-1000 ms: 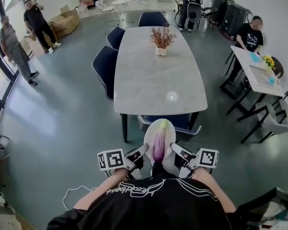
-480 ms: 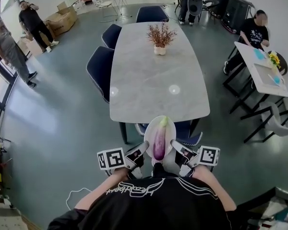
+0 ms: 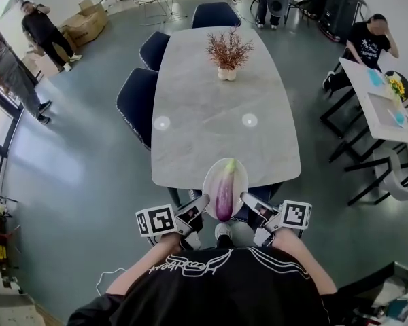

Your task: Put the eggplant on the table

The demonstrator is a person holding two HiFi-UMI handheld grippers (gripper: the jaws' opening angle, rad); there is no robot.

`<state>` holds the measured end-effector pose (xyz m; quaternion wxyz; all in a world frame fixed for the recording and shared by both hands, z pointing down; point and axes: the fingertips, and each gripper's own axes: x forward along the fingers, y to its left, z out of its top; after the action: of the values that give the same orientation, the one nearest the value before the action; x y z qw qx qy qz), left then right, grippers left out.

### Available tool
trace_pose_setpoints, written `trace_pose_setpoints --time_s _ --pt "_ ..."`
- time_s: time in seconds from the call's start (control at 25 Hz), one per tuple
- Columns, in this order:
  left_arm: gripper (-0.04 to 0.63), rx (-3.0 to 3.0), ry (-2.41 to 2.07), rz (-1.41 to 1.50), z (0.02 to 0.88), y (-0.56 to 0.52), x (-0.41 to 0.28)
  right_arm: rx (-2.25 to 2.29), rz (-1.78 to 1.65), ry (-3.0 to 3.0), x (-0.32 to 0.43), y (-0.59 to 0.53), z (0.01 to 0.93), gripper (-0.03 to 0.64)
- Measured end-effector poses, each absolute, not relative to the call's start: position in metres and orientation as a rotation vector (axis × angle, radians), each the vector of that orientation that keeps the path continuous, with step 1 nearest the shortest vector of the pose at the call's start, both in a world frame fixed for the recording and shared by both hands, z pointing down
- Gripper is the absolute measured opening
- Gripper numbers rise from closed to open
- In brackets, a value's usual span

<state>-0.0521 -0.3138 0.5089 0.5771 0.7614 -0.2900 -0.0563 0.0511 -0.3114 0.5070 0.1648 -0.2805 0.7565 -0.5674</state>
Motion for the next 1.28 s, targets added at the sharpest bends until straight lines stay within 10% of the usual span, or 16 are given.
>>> trace_pose_setpoints --time_s 1.28 --pt "0.026 1.818 -0.750 -0.118 0.517 -0.490 -0.017 -0.859 -1.577 2.166 0.086 -0.489 0.517 0.018"
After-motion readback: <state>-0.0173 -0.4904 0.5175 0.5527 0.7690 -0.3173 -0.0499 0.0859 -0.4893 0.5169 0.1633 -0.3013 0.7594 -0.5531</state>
